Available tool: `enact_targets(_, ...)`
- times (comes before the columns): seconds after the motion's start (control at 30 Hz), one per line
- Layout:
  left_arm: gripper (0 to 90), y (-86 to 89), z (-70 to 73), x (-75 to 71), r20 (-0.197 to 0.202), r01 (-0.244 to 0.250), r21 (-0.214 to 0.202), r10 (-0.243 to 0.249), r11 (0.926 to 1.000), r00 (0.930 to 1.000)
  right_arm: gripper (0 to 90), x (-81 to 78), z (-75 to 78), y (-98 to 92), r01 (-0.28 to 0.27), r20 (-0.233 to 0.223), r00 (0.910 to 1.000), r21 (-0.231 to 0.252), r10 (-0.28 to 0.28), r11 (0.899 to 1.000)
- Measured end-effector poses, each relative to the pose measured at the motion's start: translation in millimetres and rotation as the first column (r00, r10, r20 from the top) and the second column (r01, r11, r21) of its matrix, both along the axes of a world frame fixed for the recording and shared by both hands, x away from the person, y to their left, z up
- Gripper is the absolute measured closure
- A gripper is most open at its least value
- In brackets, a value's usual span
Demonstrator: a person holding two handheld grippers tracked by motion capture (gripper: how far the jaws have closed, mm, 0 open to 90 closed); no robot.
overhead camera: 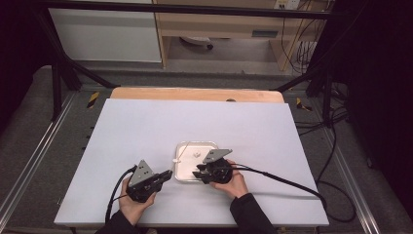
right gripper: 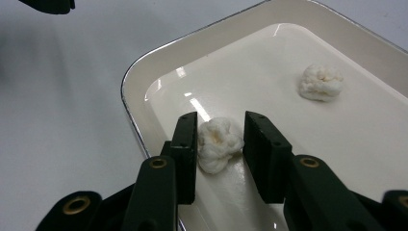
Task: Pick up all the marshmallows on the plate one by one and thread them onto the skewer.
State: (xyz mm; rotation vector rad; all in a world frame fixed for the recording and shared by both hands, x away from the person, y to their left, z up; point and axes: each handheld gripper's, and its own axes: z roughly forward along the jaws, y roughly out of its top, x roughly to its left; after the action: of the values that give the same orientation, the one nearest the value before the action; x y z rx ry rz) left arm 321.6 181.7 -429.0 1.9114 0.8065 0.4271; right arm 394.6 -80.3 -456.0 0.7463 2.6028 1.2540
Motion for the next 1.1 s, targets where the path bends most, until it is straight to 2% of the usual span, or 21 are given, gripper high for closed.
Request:
enact_targets(0.3,88.1,0.5,0.1,-0.2,0.003,-0.001,-0.004,0.001,1.0,1.0,70.2,2.1,5.5,-2.8,0.022,-0.039,0.999,0.028,-0.021,0.999)
enact_targets(0.63,88.1,-0.7,-0.1,-0.9,0.004,0.008,-0.002,-0.008,1.0,1.0,70.5,0.7,35.8,-15.2,0.034,-0.048,0.9985,0.148,-0.027,0.988)
enact_targets(0.83,88.1,-2.1,-0.2,-1.9,0.008,0.019,-0.002,-0.019,0.9998,0.9998,71.3,0.6,54.8,-29.7,0.059,-0.065,0.9969,0.248,-0.044,0.967)
enact_targets(0.97,88.0,-3.1,-0.3,-2.4,0.011,0.026,-0.001,-0.026,0.9997,0.9996,72.1,1.0,67.4,-39.9,0.071,-0.069,0.9963,0.319,-0.052,0.945)
enact_targets(1.1,88.0,-4.1,-0.2,-3.5,0.017,0.038,-0.002,-0.037,0.9993,0.9992,72.5,1.4,79.1,-45.9,0.077,-0.075,0.9959,0.394,-0.051,0.916)
